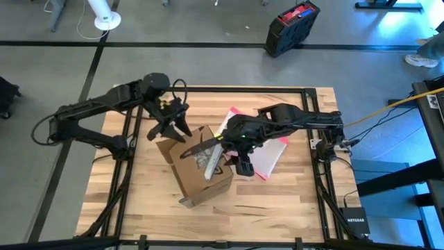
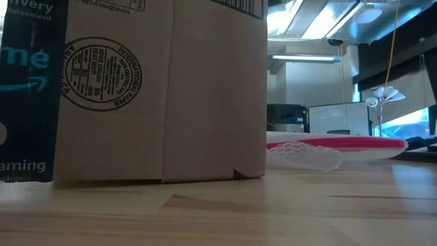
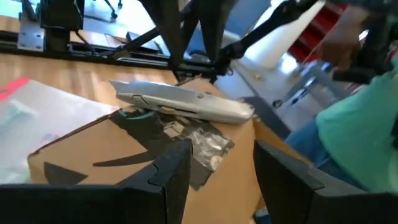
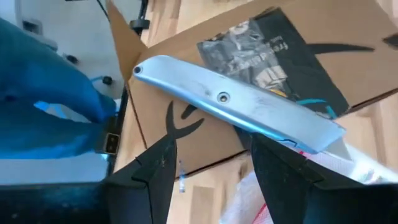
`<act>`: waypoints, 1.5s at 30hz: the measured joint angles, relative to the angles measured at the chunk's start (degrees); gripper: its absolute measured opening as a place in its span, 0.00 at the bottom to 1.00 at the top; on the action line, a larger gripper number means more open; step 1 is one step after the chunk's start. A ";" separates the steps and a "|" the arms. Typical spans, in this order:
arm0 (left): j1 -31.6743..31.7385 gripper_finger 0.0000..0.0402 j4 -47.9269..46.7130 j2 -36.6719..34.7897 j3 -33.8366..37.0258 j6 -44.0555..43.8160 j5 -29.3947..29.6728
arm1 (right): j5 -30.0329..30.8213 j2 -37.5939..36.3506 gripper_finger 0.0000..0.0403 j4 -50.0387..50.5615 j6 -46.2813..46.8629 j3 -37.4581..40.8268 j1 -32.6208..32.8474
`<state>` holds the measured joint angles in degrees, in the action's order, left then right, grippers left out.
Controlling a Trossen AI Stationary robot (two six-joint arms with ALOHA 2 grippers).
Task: Unpack boxes
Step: Break down the cardboard box with the gray cutter until it is fully flat
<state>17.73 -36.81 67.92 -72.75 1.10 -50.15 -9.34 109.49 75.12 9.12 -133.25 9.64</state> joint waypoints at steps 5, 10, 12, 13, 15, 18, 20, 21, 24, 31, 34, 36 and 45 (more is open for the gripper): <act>-2.83 0.41 -0.60 0.11 0.00 5.21 8.16 | -5.31 1.71 0.49 0.23 3.09 0.33 -1.19; -5.34 0.41 -0.82 0.09 0.00 10.44 15.03 | -7.80 3.44 0.49 0.43 3.24 0.33 -1.04; -6.53 0.41 -1.28 0.04 0.00 12.62 16.75 | -7.82 3.83 0.49 0.18 2.94 0.33 -0.99; -7.04 0.41 -1.56 0.04 0.00 13.39 17.74 | -7.74 4.05 0.49 -0.60 2.83 0.33 -1.01; -8.14 0.41 -1.88 0.04 0.00 14.93 19.82 | -6.36 4.24 0.49 -1.47 2.53 0.33 -1.04; -9.41 0.41 -1.52 0.04 0.00 17.40 22.45 | -4.88 4.25 0.49 -1.91 2.07 0.33 -1.10; -10.01 0.41 -1.46 0.04 0.00 18.27 23.44 | -4.27 4.25 0.49 -1.75 1.62 0.31 -1.22; -10.27 0.41 -1.46 0.04 0.00 18.63 23.72 | -4.23 4.25 0.49 -1.58 1.52 0.31 -1.41; -10.74 0.41 -1.24 0.04 0.00 18.86 24.10 | -4.01 4.25 0.49 -0.29 1.96 0.31 -1.69; -11.03 0.41 -1.08 0.04 0.00 19.09 26.04 | -3.05 4.18 0.49 0.96 1.44 0.28 -2.76; -11.01 0.41 -1.10 0.04 0.00 19.10 26.21 | -2.67 4.18 0.49 1.11 1.38 0.28 -3.79; -11.03 0.41 -1.14 0.04 0.00 19.04 26.21 | -2.96 4.16 0.49 1.83 1.38 0.23 -4.29; -11.03 0.41 -1.44 0.04 0.00 18.93 26.82 | -5.94 3.97 0.49 3.09 1.28 -0.31 -5.41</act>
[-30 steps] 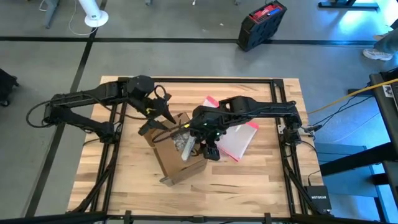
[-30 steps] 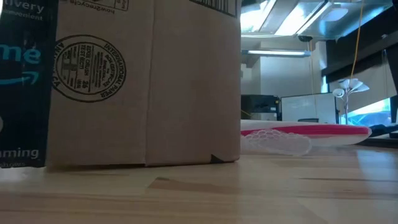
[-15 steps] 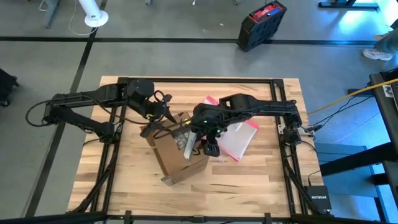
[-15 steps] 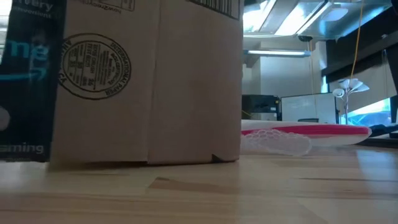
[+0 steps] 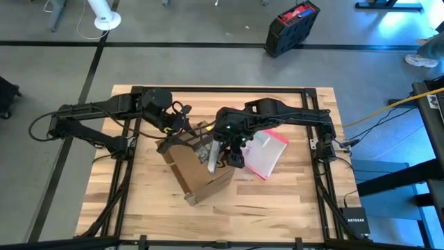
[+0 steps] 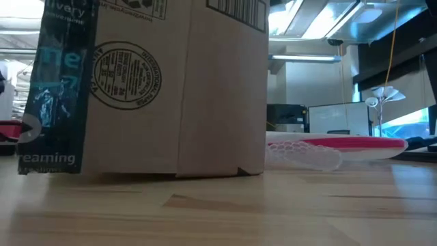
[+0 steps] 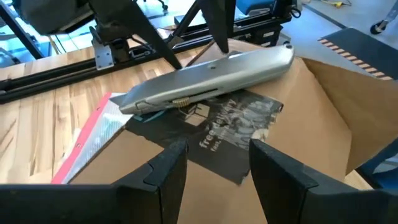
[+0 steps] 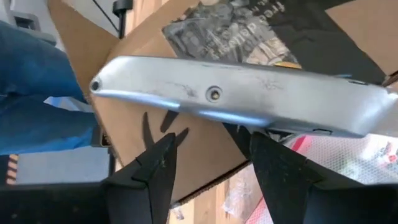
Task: Unpack boxes
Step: Break down the cardboard box with the gray cutter until it is fully flat
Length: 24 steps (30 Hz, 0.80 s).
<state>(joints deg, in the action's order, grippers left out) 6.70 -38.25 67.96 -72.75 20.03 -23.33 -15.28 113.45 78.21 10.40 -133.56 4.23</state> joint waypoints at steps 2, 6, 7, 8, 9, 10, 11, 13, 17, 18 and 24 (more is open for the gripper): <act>0.00 0.41 -0.40 0.00 0.00 -0.04 0.27 | -1.08 -0.33 0.49 0.00 0.24 -0.02 -0.17; 0.00 0.41 -0.34 0.00 0.00 0.20 1.51 | -1.89 -1.23 0.49 -0.05 1.13 -0.02 -0.28; 0.00 0.41 -0.35 0.00 0.00 0.20 1.66 | -1.88 -1.57 0.49 -0.08 1.13 -0.02 -0.28; 0.00 0.41 -0.37 0.00 0.00 0.37 1.76 | -1.69 -1.93 0.49 -0.05 0.98 -0.02 -0.28; 0.00 0.41 -0.37 0.00 0.00 0.48 1.76 | -1.13 -2.17 0.49 -0.05 0.61 -0.03 -0.28; 0.00 0.41 -0.33 0.00 0.00 0.71 1.80 | -0.53 -2.33 0.49 -0.08 0.08 -0.07 -0.29; 0.00 0.41 -0.25 0.06 0.00 1.00 1.99 | -0.07 -2.48 0.49 -0.03 -0.33 -0.07 -0.46; -0.01 0.41 -0.20 0.32 0.00 1.08 2.37 | 0.10 -2.42 0.49 -0.27 -1.00 -0.07 -1.00; -0.02 0.41 -0.53 0.50 0.02 0.58 3.09 | -0.79 -1.62 0.49 -0.49 -2.86 -0.04 -2.60; -0.02 0.41 -0.47 0.48 0.02 0.57 3.26 | -0.81 -1.49 0.49 -0.56 -3.30 -0.04 -3.06; -0.02 0.41 -1.01 0.48 0.02 -0.07 4.44 | -3.59 -1.21 0.49 -0.52 -4.94 -0.04 -5.89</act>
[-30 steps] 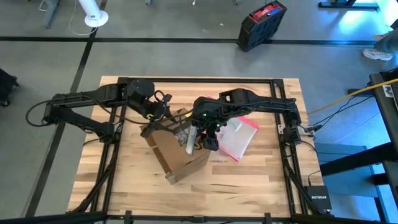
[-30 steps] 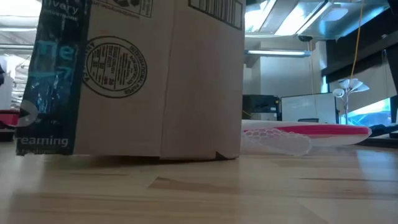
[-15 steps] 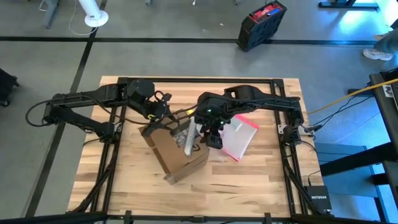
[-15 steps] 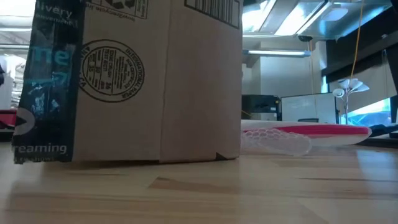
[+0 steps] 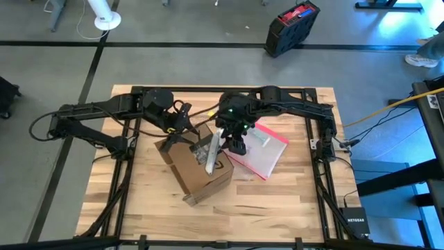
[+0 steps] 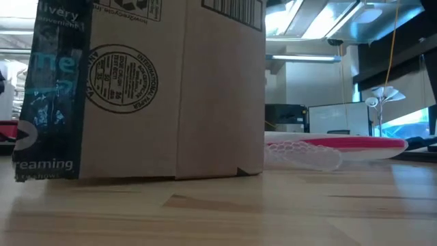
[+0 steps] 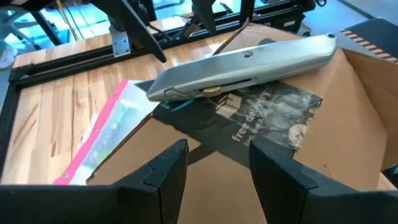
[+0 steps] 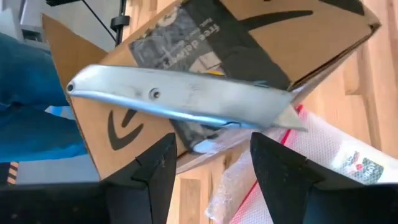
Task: Unpack boxes
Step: Break down the cardboard box with the gray cutter until it is fully flat
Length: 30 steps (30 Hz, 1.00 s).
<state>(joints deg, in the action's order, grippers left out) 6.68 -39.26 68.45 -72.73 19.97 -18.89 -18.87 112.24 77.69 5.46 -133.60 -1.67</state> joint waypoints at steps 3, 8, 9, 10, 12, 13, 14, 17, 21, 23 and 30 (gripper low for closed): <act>0.00 0.41 -0.49 0.00 0.00 0.25 1.22 | -1.76 0.22 0.49 -0.96 -0.83 0.07 -0.77; 0.00 0.41 -0.45 0.00 0.00 1.68 4.69 | -2.82 0.22 0.49 -3.57 -1.12 0.07 -0.77; 0.00 0.41 -0.45 0.00 0.00 1.78 4.85 | -2.83 0.22 0.49 -3.09 -1.12 0.07 -0.77; 0.00 0.41 -0.43 0.00 0.00 1.79 4.89 | -2.78 0.22 0.49 -2.44 -1.12 0.07 -0.75; -0.02 0.41 -0.39 0.00 0.00 1.80 4.86 | -2.30 -0.11 0.49 -1.09 -0.99 0.07 -0.73; -0.04 0.41 -0.41 0.00 0.00 1.82 4.86 | -1.75 -0.32 0.49 -0.45 -0.78 0.07 -0.73; -0.04 0.41 -0.42 0.00 0.00 1.84 4.86 | -1.67 -0.61 0.49 0.20 -0.56 0.07 -0.63; -0.02 0.41 -0.38 0.00 0.00 1.97 4.84 | -2.25 -0.91 0.49 1.62 0.14 0.07 -0.62; -0.04 0.41 -0.32 0.00 0.00 2.59 4.84 | -3.48 0.34 0.49 1.12 0.35 0.07 -0.55; -0.06 0.41 -0.28 0.00 0.00 2.60 4.83 | -4.33 1.08 0.49 -0.29 0.53 0.07 -0.55; -0.07 0.41 -0.16 -0.02 0.00 2.74 4.82 | -4.38 1.27 0.49 -8.22 0.93 0.07 -0.57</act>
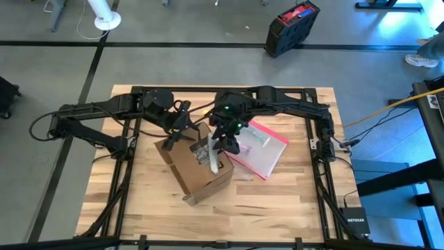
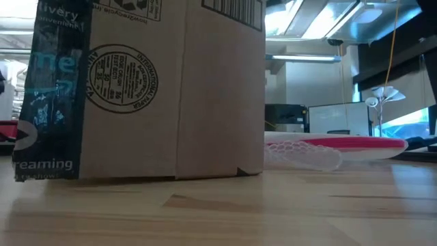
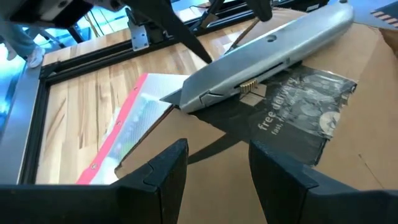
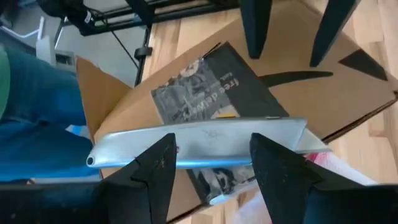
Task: Unpack boxes
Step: Break down the cardboard box with the gray cutter until it is fully flat
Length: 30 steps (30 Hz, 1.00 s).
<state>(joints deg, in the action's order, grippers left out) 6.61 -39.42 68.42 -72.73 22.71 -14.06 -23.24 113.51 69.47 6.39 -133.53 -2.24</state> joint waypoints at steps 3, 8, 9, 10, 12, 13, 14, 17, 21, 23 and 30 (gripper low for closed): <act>0.00 0.41 0.23 -0.04 0.00 0.76 0.01 | -0.02 0.00 0.49 0.27 0.43 0.00 -0.07; 0.00 0.41 0.57 -0.04 0.00 1.35 0.00 | 1.92 -0.32 0.49 1.56 0.52 0.00 -0.04; 0.00 0.41 0.59 -0.04 0.00 1.53 -0.02 | 2.47 -0.54 0.49 1.65 0.71 0.00 -0.04; 0.02 0.41 0.68 -0.04 0.00 1.63 0.00 | 2.58 -0.76 0.49 1.92 0.79 0.00 -0.04; 0.00 0.41 1.06 -0.04 0.00 1.76 0.00 | 2.29 -0.96 0.49 3.32 0.84 -0.04 -0.04; 0.00 0.41 1.37 -0.04 0.00 1.78 -0.02 | 1.72 -0.87 0.49 3.79 0.86 -0.04 -0.04; 0.00 0.41 1.55 -0.04 0.00 1.78 -0.02 | 1.03 -0.43 0.49 3.91 0.87 -0.04 -0.04; 0.00 0.41 1.49 -0.04 0.00 1.88 -0.02 | 0.20 0.10 0.49 3.56 0.89 0.04 0.02; 0.02 0.41 1.53 0.29 0.01 2.90 -0.01 | -1.19 0.22 0.49 -0.77 1.33 -0.04 -0.02; 0.00 0.41 1.64 0.70 0.01 3.13 -0.04 | -1.66 0.35 0.49 -2.42 1.66 -0.04 -0.02; -0.02 0.41 1.62 1.33 0.02 3.28 -0.02 | 0.04 0.04 0.49 -3.04 2.27 0.02 -0.02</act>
<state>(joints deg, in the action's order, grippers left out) 6.59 -37.79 69.76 -72.71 25.99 -14.09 -23.21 113.56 66.43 8.66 -133.51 -2.26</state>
